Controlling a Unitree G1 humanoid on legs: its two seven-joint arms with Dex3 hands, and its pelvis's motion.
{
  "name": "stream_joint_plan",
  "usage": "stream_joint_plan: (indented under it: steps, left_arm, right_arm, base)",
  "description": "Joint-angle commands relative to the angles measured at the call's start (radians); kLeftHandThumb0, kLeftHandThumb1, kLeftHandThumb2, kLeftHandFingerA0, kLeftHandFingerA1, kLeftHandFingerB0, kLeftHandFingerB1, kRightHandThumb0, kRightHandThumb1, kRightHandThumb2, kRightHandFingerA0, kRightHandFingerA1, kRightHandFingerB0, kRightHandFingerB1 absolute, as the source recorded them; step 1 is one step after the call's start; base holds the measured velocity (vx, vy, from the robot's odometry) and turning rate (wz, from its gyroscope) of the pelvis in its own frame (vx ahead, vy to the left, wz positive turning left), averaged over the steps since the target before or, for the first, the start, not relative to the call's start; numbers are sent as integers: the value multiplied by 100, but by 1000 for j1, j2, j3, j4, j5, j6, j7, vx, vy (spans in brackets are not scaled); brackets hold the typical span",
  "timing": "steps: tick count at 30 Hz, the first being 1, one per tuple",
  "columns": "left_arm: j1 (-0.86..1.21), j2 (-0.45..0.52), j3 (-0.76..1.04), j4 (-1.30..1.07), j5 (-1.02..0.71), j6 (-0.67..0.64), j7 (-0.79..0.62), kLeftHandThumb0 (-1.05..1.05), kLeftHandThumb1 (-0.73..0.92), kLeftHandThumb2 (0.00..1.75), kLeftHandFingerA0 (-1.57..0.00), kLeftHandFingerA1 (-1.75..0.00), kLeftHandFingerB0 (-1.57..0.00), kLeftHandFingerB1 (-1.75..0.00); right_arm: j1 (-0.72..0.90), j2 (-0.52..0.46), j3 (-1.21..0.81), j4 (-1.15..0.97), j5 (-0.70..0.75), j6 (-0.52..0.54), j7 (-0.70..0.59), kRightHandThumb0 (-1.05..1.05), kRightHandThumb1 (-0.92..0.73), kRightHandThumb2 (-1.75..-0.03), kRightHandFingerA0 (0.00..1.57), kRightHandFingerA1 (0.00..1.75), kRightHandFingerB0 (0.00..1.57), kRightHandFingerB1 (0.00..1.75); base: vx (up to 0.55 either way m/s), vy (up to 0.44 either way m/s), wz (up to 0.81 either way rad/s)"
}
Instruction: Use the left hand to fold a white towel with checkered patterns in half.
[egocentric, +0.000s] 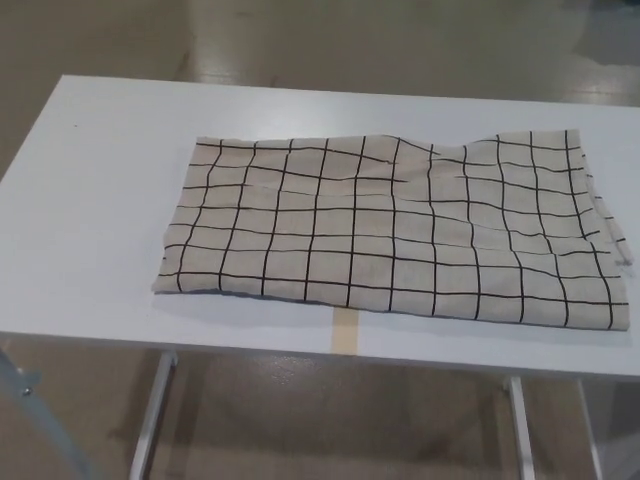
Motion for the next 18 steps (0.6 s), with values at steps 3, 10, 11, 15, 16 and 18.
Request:
stream_joint_plan:
  steps: [3, 10, 11, 15, 16, 18]
  left_arm:
    - [29, -17, 27, -78, -24, -174, 30, -40, 28, 69, -2, -34, -2, -33]
    - [115, 6, -3, -240, 2, -369, -31, -68, 40, 79, 0, 0, 0, -18]
    - [122, 8, -4, -274, 6, -393, -29, -69, 41, 80, 0, 0, 0, -20]
    - [161, 16, -11, -469, 73, -482, 18, -79, 49, 81, 0, 0, 0, -19]
    - [158, 20, -9, -513, 92, -493, 29, -79, 49, 81, 0, 0, 0, -17]
    - [153, 25, -8, -558, 109, -503, 39, -79, 49, 81, 0, 0, 0, -17]
  right_arm:
    - [37, 48, -48, -80, 31, -236, -72, -39, -76, -64, 19, 28, 14, 27]
    - [79, 75, -20, -104, 35, -289, -8, -26, -68, -111, 0, 48, 0, 48]
    - [78, 73, -16, -100, 31, -292, -5, -26, -67, -111, 0, 48, 0, 49]
    - [73, 57, -7, -80, 19, -301, 1, -26, -67, -111, 0, 49, 0, 49]
    - [63, 54, -6, -78, 18, -298, 0, -26, -67, -111, 0, 49, 0, 49]
    - [51, 52, -4, -76, 17, -293, -3, -26, -67, -111, 0, 49, 0, 49]
  base:
    - [0, 0, 0]
    - [0, 0, 0]
    - [0, 0, 0]
    - [0, 0, 0]
    - [0, 0, 0]
    - [0, 0, 0]
